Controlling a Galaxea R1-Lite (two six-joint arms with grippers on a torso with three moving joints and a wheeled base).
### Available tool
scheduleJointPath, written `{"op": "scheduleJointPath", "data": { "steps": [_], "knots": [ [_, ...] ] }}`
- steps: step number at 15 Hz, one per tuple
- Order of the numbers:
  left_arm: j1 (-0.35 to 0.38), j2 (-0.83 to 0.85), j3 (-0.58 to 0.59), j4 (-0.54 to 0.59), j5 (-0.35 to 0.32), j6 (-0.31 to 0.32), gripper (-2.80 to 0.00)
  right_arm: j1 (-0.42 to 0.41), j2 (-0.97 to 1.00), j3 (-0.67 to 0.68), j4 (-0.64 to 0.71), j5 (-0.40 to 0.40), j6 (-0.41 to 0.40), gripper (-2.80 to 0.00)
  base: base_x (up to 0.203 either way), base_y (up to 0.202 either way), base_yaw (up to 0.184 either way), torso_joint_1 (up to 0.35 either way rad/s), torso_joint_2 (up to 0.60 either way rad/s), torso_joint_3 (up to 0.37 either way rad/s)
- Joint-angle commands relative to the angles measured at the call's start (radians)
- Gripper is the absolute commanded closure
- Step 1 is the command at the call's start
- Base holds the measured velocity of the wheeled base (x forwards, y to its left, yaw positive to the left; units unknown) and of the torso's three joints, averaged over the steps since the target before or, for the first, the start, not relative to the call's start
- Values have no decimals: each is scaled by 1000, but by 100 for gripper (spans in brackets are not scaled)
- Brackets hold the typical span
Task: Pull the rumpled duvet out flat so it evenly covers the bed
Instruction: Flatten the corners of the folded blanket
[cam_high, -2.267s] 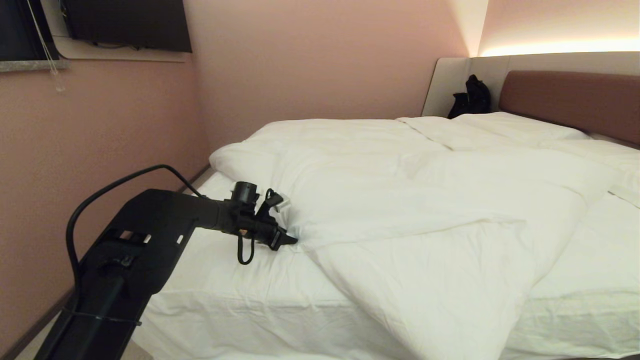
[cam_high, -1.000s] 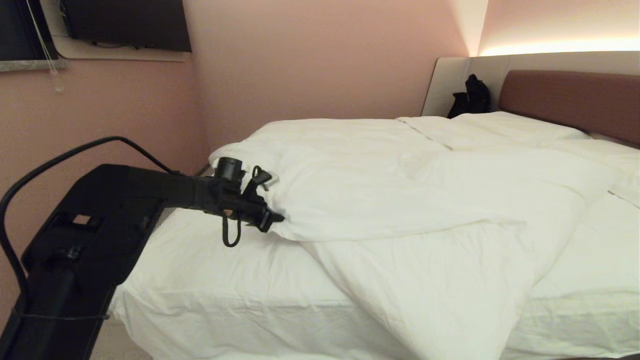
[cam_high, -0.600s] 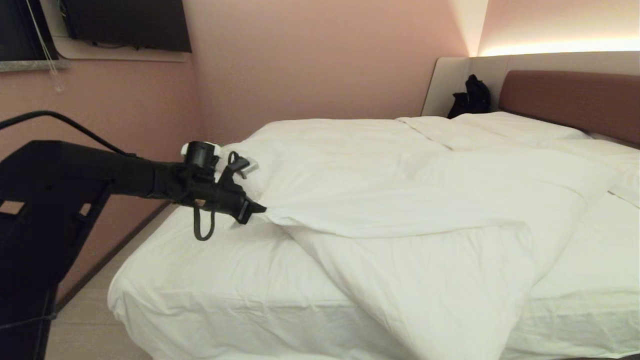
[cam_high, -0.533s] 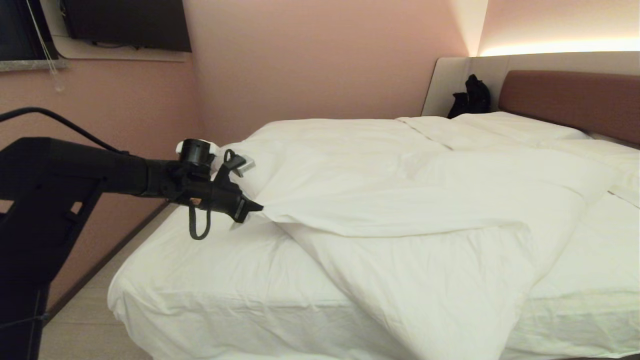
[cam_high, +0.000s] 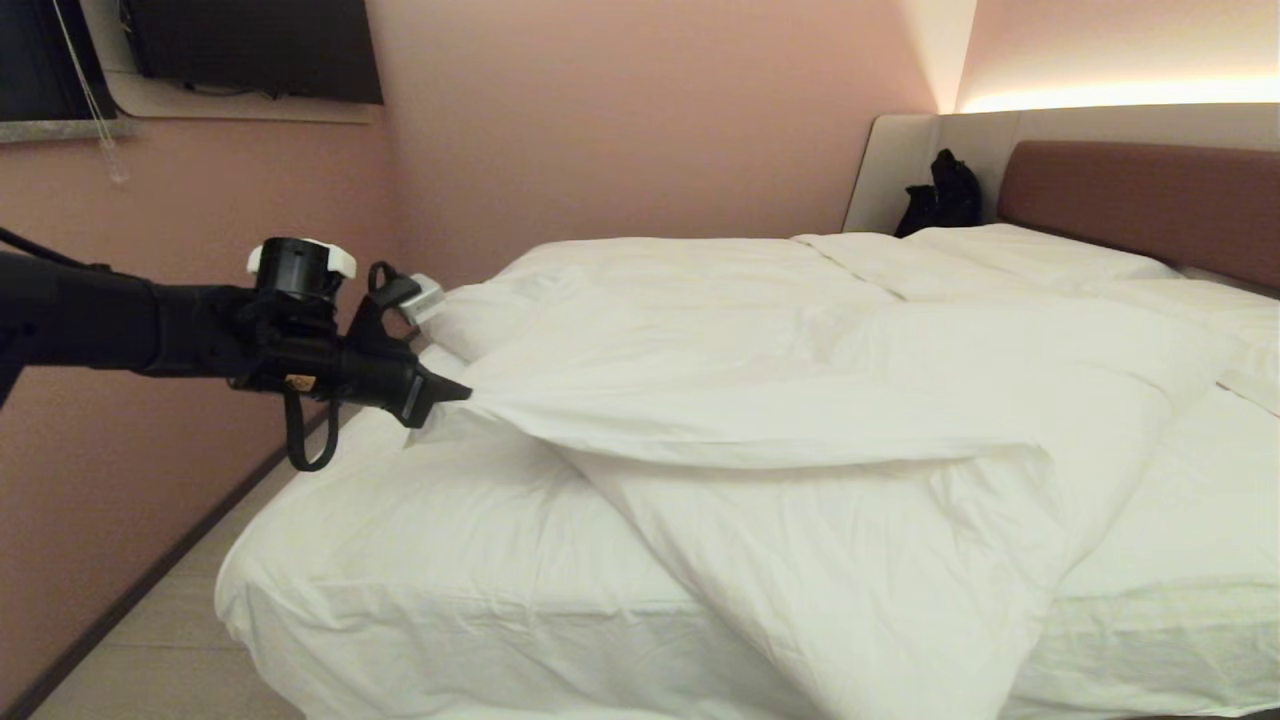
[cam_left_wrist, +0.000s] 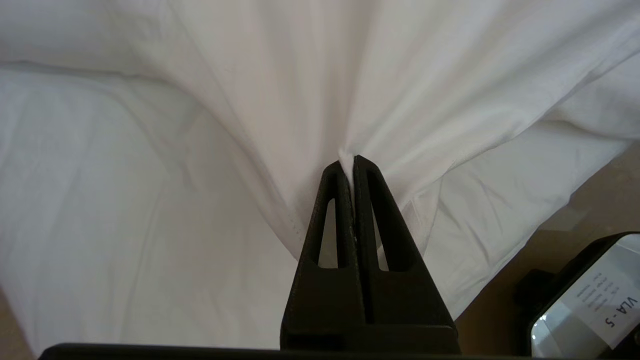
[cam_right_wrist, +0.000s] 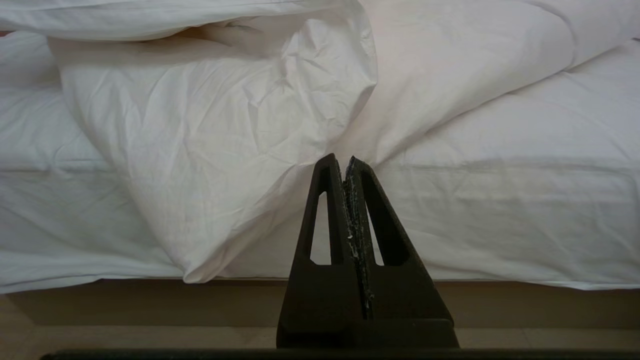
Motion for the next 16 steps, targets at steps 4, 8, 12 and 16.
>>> {"op": "scheduleJointPath", "data": {
  "steps": [4,8,12,16],
  "knots": [
    [109,-130,99,1,-45,23,0,0,1,0,0,1,-1,0,0,0,0,0,0,0],
    [178,-181,139,1,-61,27,0,0,1,0,0,1,-1,0,0,0,0,0,0,0],
    [247,-250,201,1,-92,33,0,0,1,0,0,1,-1,0,0,0,0,0,0,0],
    [308,-320,263,8,-128,36,0,0,1,0,0,1,0,0,0,0,0,0,0,0]
  ]
}}
